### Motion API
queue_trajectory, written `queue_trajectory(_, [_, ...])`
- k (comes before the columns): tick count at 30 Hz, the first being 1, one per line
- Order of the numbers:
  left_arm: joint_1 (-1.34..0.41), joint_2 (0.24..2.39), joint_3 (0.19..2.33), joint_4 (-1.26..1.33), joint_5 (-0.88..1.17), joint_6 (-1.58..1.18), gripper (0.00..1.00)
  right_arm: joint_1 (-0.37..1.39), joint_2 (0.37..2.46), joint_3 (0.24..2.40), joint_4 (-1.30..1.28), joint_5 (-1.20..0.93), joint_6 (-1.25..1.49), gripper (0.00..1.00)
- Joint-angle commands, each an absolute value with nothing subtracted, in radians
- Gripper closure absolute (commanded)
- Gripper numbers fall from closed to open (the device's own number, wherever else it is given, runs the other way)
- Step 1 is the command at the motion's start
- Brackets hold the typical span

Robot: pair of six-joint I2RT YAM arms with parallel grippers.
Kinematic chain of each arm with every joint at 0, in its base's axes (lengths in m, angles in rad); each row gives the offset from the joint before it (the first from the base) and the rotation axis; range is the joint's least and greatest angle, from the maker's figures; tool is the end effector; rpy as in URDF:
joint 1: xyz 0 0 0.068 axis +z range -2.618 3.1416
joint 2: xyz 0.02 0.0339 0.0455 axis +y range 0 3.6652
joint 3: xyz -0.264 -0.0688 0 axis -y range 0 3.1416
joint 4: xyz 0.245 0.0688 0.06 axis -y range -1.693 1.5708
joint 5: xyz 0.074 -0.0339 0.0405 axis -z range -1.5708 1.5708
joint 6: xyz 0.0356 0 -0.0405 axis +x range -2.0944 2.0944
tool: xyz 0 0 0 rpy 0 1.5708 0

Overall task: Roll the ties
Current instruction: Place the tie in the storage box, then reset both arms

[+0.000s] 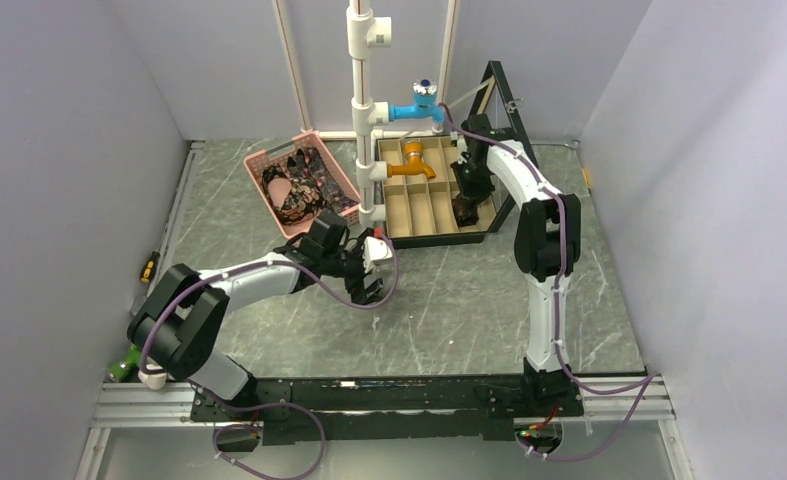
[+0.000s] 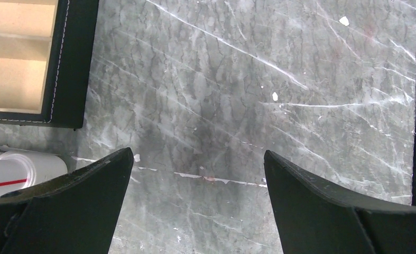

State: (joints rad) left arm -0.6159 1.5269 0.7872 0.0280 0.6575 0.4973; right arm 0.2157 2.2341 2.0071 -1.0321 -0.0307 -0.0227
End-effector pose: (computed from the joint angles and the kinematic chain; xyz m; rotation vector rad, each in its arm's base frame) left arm 0.2382 -0.1952 0.1897 1.4550 1.6873 -0.8094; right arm 0.4573 0.1013 0.2205 -0.3437 2.8121 0.0862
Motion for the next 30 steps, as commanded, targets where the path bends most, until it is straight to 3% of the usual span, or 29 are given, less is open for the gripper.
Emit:
queue_trajectory(1, [-0.608, 1.53, 0.815, 0.038, 0.677, 0.518, 0.01, 0.21, 2.27, 2.055, -0.949, 0.011, -0.031, 0.76])
queue_trajectory(5, [-0.605, 1.544, 0.831, 0.037, 0.68, 0.523, 0.01, 0.215, 2.249, 2.089, -0.962, 0.005, -0.035, 0.72])
queue_trajectory(8, [-0.605, 1.549, 0.84, 0.038, 0.68, 0.526, 0.01, 0.219, 2.226, 2.104, -0.961, -0.031, -0.029, 0.62])
queue_trajectory(19, [-0.597, 1.541, 0.84, 0.057, 0.658, 0.497, 0.01, 0.235, 2.115, 2.103, -0.958, -0.124, -0.012, 0.47])
queue_trajectory(23, [-0.562, 1.503, 0.817, 0.106, 0.656, 0.424, 0.01, 0.245, 1.999, 1.974, -0.889, -0.19, -0.028, 0.37])
queue_trajectory(30, [-0.512, 1.41, 0.775, 0.131, 0.641, 0.397, 0.01, 0.25, 1.764, 1.637, -0.781, -0.252, -0.032, 0.28])
